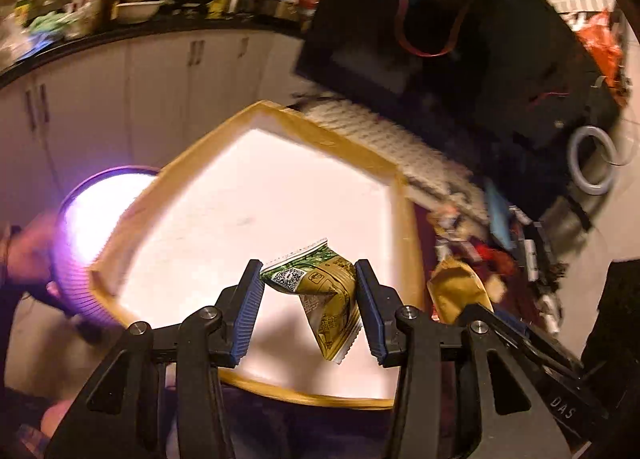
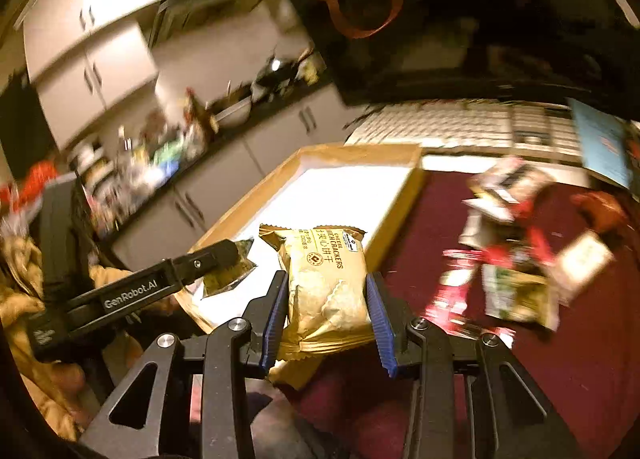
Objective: Organize snacks
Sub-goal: 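Carry both packets over the white tray and open both tools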
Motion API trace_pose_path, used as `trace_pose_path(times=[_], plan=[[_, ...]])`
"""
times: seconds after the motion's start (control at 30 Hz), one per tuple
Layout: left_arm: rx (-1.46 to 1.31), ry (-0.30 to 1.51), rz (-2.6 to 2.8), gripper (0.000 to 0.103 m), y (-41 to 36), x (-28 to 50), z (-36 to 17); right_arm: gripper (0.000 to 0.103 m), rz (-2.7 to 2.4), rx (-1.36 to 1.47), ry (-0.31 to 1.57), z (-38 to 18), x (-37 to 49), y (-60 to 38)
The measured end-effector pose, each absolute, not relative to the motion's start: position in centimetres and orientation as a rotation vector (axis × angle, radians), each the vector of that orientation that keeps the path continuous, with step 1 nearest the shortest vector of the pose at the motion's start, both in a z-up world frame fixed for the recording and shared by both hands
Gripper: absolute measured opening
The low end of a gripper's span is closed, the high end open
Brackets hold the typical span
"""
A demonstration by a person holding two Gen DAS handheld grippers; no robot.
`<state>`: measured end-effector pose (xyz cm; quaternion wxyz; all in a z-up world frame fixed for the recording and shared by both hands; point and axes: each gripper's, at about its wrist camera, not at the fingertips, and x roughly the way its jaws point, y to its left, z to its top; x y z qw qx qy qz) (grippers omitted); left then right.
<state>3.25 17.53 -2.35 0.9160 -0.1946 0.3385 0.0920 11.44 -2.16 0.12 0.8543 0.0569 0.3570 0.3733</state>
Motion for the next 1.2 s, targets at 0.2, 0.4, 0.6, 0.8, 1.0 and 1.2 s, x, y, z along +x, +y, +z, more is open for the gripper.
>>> trace_pose_path(times=[0.2,0.4,0.6,0.8,1.0,1.2], plan=[[-0.386,0.776,0.223,0.044,19.5,4.6,-4.1,0.040,0.757,-0.013,0.744,-0.6,12.6,3.3],[-0.347,0.805,0.265,0.044,20.3,5.0,-4.7,0.040,0.767,-0.104,0.707,-1.5,11.8,5.1],[-0.300,0.808,0.278,0.047,20.2,5.2,-4.8,0.040,0.723,-0.199,0.763,-4.1,11.7,6.2],[-0.292,0.798,0.252,0.058,20.3,5.0,-4.5,0.054,0.722,-0.173,0.754,-3.9,10.9,4.3],[-0.393,0.709,0.240,0.088,19.9,3.8,-3.5,0.069,0.757,-0.054,0.674,-2.0,9.1,-0.3],[-0.344,0.627,0.267,0.088,17.1,2.6,-1.4,0.071,0.768,0.117,0.676,-1.5,8.8,-6.1]])
